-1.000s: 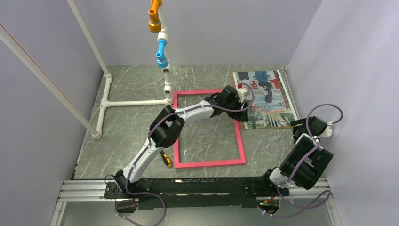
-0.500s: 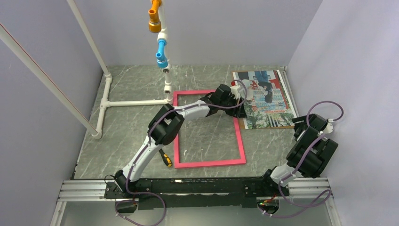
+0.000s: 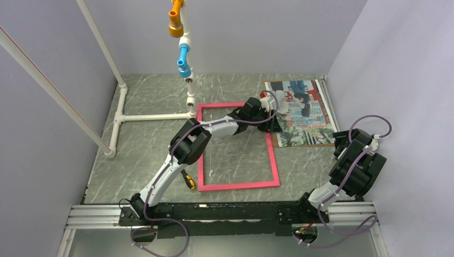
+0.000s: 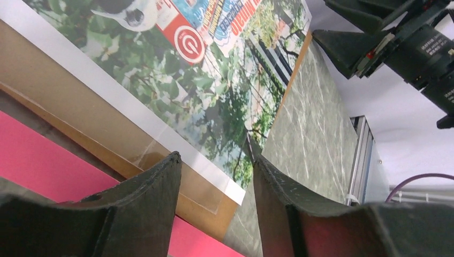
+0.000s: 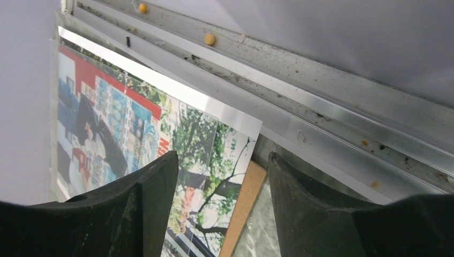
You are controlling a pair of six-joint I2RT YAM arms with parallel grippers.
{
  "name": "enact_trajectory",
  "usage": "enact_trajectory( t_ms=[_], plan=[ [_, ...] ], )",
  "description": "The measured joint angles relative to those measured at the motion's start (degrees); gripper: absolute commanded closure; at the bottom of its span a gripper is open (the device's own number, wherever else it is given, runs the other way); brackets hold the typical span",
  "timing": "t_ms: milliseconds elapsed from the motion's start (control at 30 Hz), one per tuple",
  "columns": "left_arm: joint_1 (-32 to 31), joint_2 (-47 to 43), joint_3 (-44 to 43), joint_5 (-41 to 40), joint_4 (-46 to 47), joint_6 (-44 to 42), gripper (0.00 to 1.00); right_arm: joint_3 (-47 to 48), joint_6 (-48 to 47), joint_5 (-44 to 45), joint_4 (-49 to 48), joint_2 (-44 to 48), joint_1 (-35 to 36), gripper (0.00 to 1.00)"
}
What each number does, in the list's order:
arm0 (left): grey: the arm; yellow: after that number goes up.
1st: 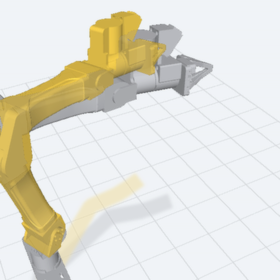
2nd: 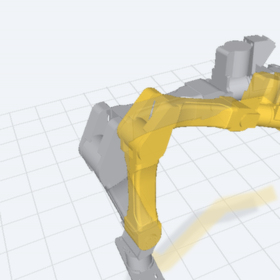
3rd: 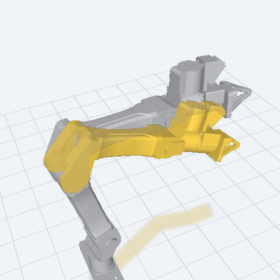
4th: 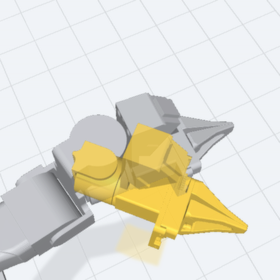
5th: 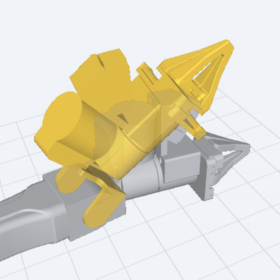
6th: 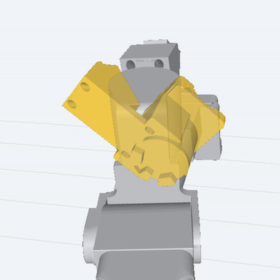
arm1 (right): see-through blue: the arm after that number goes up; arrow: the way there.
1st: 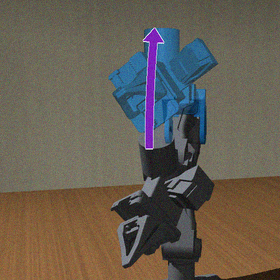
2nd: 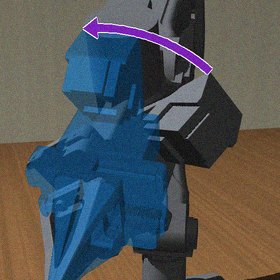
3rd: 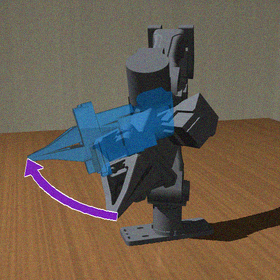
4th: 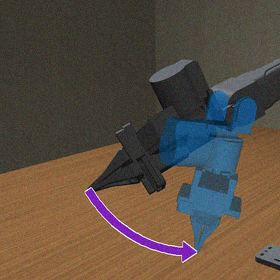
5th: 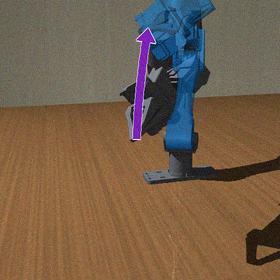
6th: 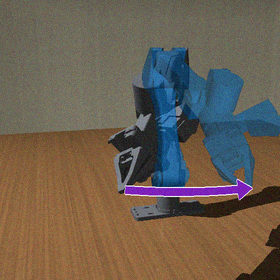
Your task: Take the photo out of the frame
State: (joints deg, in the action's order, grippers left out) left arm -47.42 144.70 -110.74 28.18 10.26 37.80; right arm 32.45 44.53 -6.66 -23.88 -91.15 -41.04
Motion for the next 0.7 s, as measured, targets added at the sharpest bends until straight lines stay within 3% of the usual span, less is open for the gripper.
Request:
enact_trajectory(
  t_ms=[700],
  plan=[
    [1.16,4.50,-8.11,-0.37,-5.05,5.51,0.50,-4.85,9.29,-10.99,-23.85,-7.54,-1.75,0.34]
  ],
)
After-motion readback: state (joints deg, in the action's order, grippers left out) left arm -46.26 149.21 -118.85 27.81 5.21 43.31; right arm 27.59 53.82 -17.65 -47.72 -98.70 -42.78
